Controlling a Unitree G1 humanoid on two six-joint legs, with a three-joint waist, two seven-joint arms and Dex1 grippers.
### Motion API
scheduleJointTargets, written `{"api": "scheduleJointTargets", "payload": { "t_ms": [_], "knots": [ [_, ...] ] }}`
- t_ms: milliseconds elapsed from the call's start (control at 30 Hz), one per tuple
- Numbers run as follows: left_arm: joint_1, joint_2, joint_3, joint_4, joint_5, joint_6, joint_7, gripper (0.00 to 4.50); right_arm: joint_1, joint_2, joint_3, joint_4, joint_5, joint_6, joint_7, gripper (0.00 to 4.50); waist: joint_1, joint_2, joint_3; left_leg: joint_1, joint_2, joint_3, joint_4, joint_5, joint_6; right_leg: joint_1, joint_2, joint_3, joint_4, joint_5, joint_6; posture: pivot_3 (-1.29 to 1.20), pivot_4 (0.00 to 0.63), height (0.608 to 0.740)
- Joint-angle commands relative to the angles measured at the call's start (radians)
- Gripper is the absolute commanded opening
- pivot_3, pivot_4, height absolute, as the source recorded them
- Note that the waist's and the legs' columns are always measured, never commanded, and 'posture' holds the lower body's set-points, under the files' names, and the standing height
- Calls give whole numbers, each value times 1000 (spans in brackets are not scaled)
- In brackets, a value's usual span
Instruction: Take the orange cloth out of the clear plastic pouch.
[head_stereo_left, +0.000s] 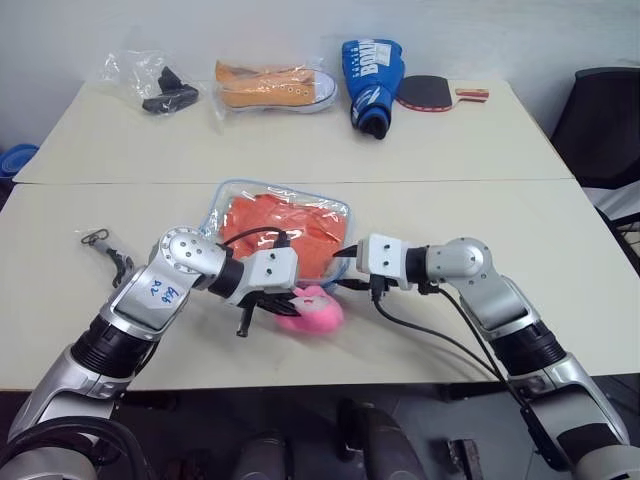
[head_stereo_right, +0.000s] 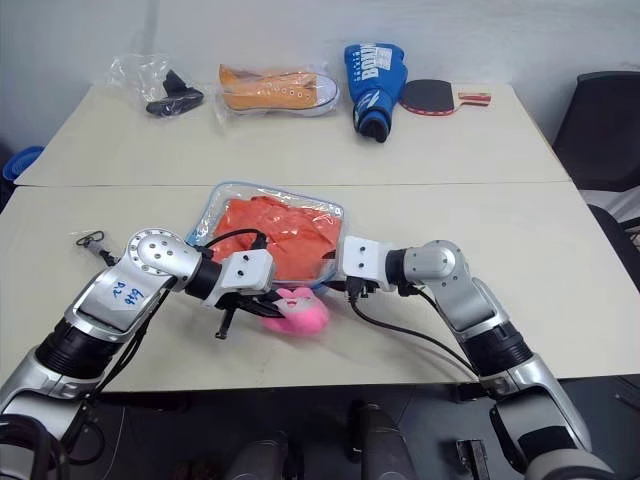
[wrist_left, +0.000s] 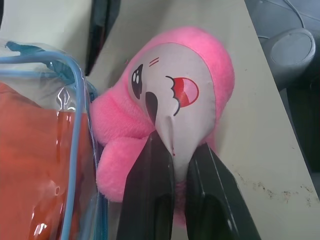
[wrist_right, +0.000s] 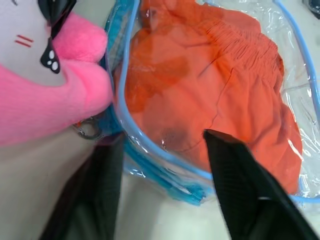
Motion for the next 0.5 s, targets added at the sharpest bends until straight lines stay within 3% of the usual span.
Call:
{"api": "scheduleJointTargets", "payload": {
  "t_ms": [33, 133, 333, 500],
  "knots": [
    [-6, 1, 26, -33, -12, 5, 5, 0, -19, 9, -14, 1, 3, -35, 10, 1003, 0, 0, 0, 0, 0, 0, 0, 0, 0, 0, 0, 0, 0, 0, 0, 0, 150, 740],
    [-4, 1, 27, -37, -13, 11, 9, 0, -19, 8, -19, 8, 5, -45, 18, 14, 0, 0, 0, 0, 0, 0, 0, 0, 0, 0, 0, 0, 0, 0, 0, 0, 150, 740],
    [32, 38, 85, -44, -36, 48, 30, 0, -5, -34, -37, 5, 7, -81, 55, 14, -1, 0, 0, 0, 0, 0, 0, 0, 0, 0, 0, 0, 0, 0, 0, 0, 150, 740],
    [111, 144, 235, 0, -80, 83, 38, 0, 34, -130, -72, -20, 21, -157, 106, 14, -1, 0, 0, 0, 1, 0, 0, 0, 0, -1, 0, 0, 0, 0, 0, 0, 150, 740]
  ]
}}
